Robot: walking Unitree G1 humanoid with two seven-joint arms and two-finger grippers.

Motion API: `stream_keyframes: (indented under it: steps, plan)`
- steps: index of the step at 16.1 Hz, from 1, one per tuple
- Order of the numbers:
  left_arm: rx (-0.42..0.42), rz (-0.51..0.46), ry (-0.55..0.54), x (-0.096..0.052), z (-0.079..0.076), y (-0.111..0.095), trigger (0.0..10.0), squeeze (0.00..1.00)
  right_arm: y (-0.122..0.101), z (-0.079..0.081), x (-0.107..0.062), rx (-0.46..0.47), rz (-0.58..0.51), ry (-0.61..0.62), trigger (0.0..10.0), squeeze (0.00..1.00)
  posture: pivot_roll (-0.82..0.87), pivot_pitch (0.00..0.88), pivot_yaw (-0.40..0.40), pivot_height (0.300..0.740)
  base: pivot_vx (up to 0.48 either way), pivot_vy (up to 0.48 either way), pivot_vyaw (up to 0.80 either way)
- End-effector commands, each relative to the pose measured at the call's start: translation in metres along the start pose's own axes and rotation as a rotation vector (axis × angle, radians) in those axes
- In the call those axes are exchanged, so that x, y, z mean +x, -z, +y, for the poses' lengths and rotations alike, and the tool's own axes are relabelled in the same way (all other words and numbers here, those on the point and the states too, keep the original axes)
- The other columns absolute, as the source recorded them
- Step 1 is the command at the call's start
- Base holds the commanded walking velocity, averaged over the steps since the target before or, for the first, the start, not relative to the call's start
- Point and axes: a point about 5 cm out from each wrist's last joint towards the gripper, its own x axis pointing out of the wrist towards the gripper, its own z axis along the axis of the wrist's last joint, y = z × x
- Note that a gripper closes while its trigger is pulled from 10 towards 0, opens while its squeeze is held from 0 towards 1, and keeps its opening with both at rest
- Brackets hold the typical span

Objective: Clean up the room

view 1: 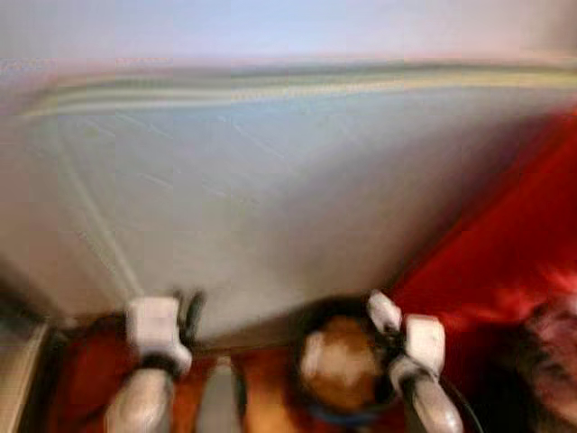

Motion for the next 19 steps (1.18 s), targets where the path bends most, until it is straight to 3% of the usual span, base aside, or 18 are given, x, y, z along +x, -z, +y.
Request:
stream_keyframes:
  steps: [1, 7, 11, 12, 17, 19]
  plan:
    - [-0.013, 0.074, 0.010, -0.004, -0.003, 0.015, 10.0, 0.00, 0.008, 0.002, -0.004, 0.018, 0.029, -0.003, 10.0, 0.00, 0.18, 0.134, -0.060, 0.638, 0.000, 0.000, 0.00]
    - [-0.043, 0.075, 0.008, -0.003, 0.001, 0.018, 10.0, 0.00, -0.001, 0.003, 0.011, 0.044, 0.045, 0.012, 10.0, 0.00, 0.19, 0.134, -0.058, 0.638, 0.000, 0.000, 0.00]
    - [-0.039, 0.079, 0.022, -0.003, -0.001, 0.018, 10.0, 0.00, 0.002, -0.002, 0.019, 0.111, 0.152, 0.068, 10.0, 0.00, 0.19, 0.167, -0.053, 0.638, 0.000, 0.000, 0.00]
    - [-0.041, 0.075, 0.026, -0.001, -0.002, 0.017, 10.0, 0.00, 0.004, -0.001, 0.021, 0.093, 0.193, 0.068, 10.0, 0.00, 0.19, 0.175, -0.053, 0.638, 0.000, 0.000, 0.00]
    - [-0.072, 0.028, 0.029, 0.008, -0.010, -0.001, 10.0, 0.00, -0.003, -0.001, 0.030, 0.055, 0.254, 0.072, 10.0, 0.00, 0.22, 0.265, -0.059, 0.638, 0.000, 0.000, 0.00]
    - [-0.070, 0.032, 0.024, -0.003, -0.010, -0.004, 10.0, 0.00, -0.012, 0.001, 0.036, 0.045, 0.235, 0.058, 10.0, 0.00, 0.24, 0.328, -0.064, 0.638, 0.000, 0.000, 0.00]
